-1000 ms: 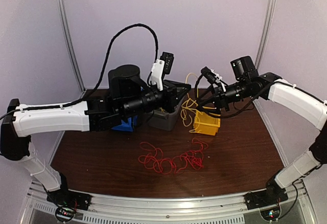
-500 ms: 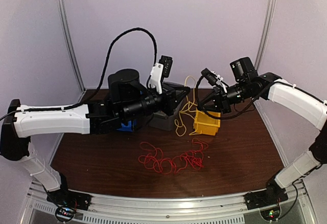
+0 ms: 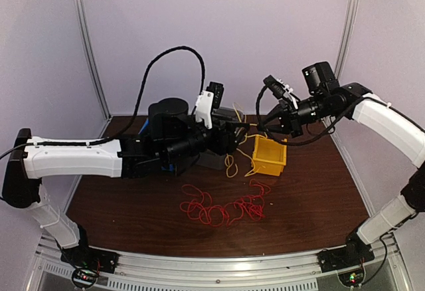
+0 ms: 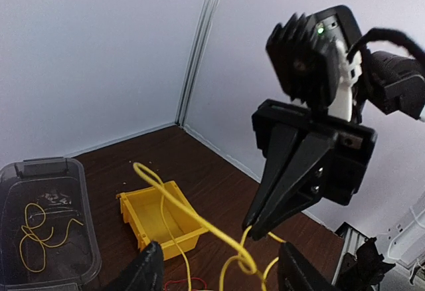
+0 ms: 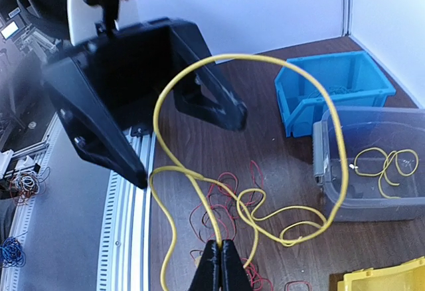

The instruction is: Untangle the cables

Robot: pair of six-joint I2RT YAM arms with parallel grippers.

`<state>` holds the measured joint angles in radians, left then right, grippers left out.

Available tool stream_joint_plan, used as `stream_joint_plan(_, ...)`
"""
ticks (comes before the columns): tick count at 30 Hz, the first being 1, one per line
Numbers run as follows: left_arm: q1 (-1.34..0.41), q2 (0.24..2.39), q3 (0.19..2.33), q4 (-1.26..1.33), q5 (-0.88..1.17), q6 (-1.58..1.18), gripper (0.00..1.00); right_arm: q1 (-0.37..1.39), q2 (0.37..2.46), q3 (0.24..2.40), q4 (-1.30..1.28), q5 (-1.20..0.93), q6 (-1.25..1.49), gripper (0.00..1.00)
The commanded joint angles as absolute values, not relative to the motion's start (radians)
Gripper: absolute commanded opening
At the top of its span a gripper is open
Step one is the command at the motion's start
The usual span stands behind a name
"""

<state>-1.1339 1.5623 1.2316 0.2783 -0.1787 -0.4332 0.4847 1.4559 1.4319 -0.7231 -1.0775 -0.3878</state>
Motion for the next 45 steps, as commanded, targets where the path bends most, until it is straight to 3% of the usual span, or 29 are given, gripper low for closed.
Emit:
stream_joint_plan(1,-1.132,1.571,1.193,0.275,-0.248,-0.480,0.66,0.480,1.395,1.501,-0.737,-1.041,-0.378,0.00)
stream_joint_plan(6,-1.132,1.521,1.084,0.381,-0.090,-0.526,0.70,0.480,1.363,1.483,-0.703,-0.997,-0.364,0.00)
stream_joint_plan(10,-1.132,1.517,1.029,0.464,0.040,-0.505,0.62,0.479,1.361,1.479,-0.726,-0.965,-0.404,0.00)
stream_joint_plan(13,-1.131,1.531,1.041,0.462,0.043,-0.470,0.59,0.479,1.357,1.476,-0.728,-0.965,-0.404,0.00)
stream_joint_plan(18,-1.131,1.573,1.103,0.423,-0.038,-0.385,0.63,0.478,1.345,1.478,-0.731,-0.956,-0.402,0.00)
stream_joint_plan(25,-1.132,1.520,1.058,0.544,0.047,-0.329,0.63,0.479,1.322,1.440,-0.724,-0.883,-0.410,0.00)
stream_joint_plan(29,-1.132,1.485,1.136,0.266,0.181,-0.234,0.58,0.479,1.306,1.461,-0.726,-0.808,-0.414,0.00)
stream_joint_plan(33,-1.131,1.430,1.139,0.036,0.230,-0.174,0.62,0.479,1.325,1.542,-0.775,-0.789,-0.435,0.00)
stream_joint_plan(39,-1.132,1.318,1.131,-0.115,0.036,-0.139,0.70,0.479,1.328,1.553,-0.763,-0.786,-0.412,0.00)
stream_joint_plan(41,-1.131,1.279,1.089,-0.029,-0.069,-0.127,0.71,0.479,1.324,1.546,-0.753,-0.795,-0.402,0.00)
stream_joint_plan(45,-1.132,1.290,1.045,0.201,-0.074,-0.051,0.71,0.479,1.328,1.539,-0.758,-0.812,-0.399,0.00)
